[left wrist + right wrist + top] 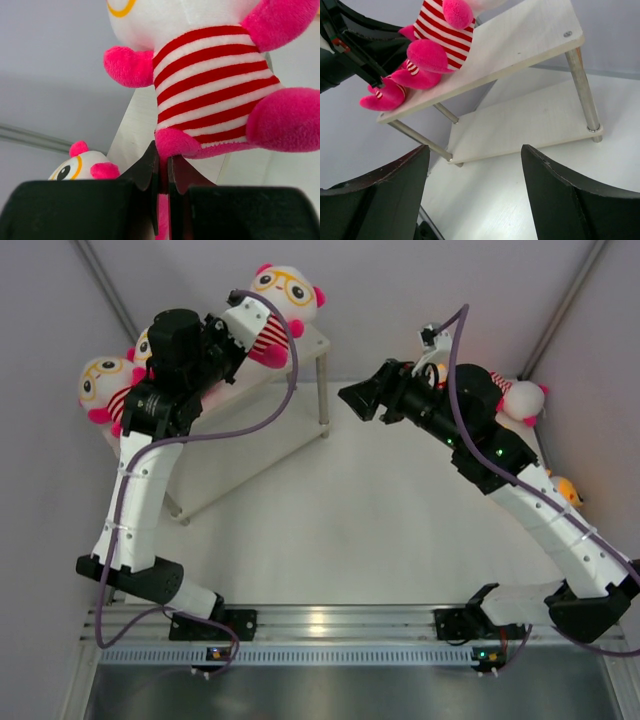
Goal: Place and organize the stuffed toys onto the shelf
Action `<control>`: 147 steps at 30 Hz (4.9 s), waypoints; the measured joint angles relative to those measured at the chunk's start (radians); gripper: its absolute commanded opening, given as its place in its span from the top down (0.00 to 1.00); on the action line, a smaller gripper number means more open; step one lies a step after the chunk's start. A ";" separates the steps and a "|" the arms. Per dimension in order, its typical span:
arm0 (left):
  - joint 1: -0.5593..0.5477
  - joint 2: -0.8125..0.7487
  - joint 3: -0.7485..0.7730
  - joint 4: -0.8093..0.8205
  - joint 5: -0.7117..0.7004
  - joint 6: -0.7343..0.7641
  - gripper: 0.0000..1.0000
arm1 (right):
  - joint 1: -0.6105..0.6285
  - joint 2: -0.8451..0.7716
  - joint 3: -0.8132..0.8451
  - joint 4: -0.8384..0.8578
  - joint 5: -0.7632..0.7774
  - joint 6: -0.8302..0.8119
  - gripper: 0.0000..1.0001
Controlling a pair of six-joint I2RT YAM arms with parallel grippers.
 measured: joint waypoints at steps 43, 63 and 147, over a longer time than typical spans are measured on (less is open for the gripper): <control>-0.074 0.097 -0.103 0.064 -0.601 -0.413 0.89 | 0.000 -0.087 -0.119 -0.063 0.107 -0.034 0.24; -0.086 0.077 -0.104 0.068 -0.530 -0.398 0.45 | -0.003 -0.087 -0.119 -0.084 0.119 -0.034 0.20; -0.262 -0.225 -0.026 -0.208 -0.059 -0.161 0.02 | -0.393 -0.112 -0.255 0.694 -0.042 -0.039 1.00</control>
